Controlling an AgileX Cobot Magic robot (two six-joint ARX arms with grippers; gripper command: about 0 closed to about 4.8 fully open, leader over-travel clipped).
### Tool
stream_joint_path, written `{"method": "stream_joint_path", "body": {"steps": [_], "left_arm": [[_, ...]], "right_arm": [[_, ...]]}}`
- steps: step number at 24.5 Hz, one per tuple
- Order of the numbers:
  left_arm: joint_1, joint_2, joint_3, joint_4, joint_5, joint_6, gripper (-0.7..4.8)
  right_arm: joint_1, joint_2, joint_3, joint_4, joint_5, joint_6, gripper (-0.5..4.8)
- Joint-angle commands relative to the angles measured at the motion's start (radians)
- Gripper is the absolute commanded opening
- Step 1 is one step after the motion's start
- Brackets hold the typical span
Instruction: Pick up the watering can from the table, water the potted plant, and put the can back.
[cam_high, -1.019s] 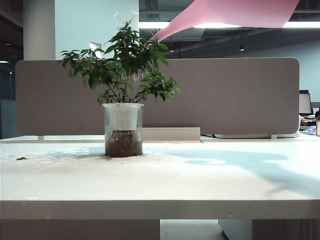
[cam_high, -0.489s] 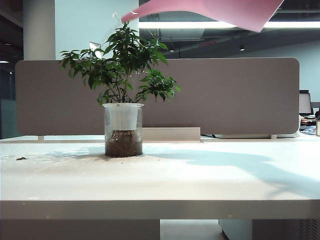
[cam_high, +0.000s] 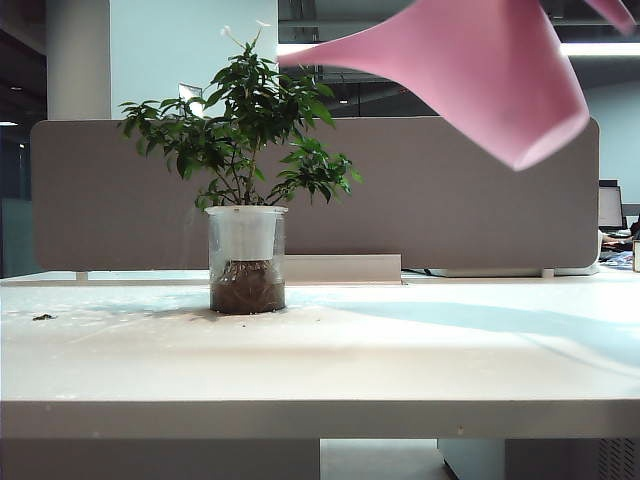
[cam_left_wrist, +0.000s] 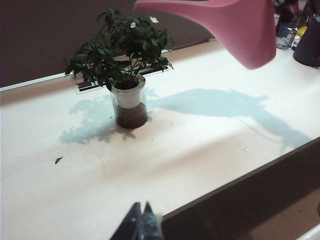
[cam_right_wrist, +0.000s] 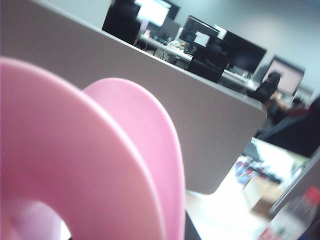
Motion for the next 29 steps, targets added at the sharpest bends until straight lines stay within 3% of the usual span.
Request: {"method": "stream_joint_path", "body": {"steps": [1, 4, 7, 12, 20, 29], "left_arm": [[0.000, 0.000, 0.002, 0.017, 0.000, 0.000, -0.05], [0.000, 0.000, 0.002, 0.017, 0.000, 0.000, -0.05], [0.000, 0.000, 0.002, 0.017, 0.000, 0.000, -0.05], [0.000, 0.000, 0.002, 0.017, 0.001, 0.000, -0.05], [0.000, 0.000, 0.002, 0.017, 0.000, 0.000, -0.05], [0.000, 0.000, 0.002, 0.016, 0.000, 0.000, -0.05]], "right_arm": [[-0.077, -0.019, -0.148, 0.346, -0.097, 0.304, -0.04], [-0.131, -0.016, -0.286, 0.476, -0.154, 0.389, -0.04], [-0.180, -0.005, -0.486, 0.650, -0.194, 0.389, -0.04], [-0.185, 0.094, -0.624, 0.870, -0.197, 0.392, -0.04], [-0.179, 0.359, -0.637, 1.154, -0.196, 0.488, -0.04], [-0.171, 0.511, -0.634, 1.158, -0.204, 0.488, -0.04]]}}
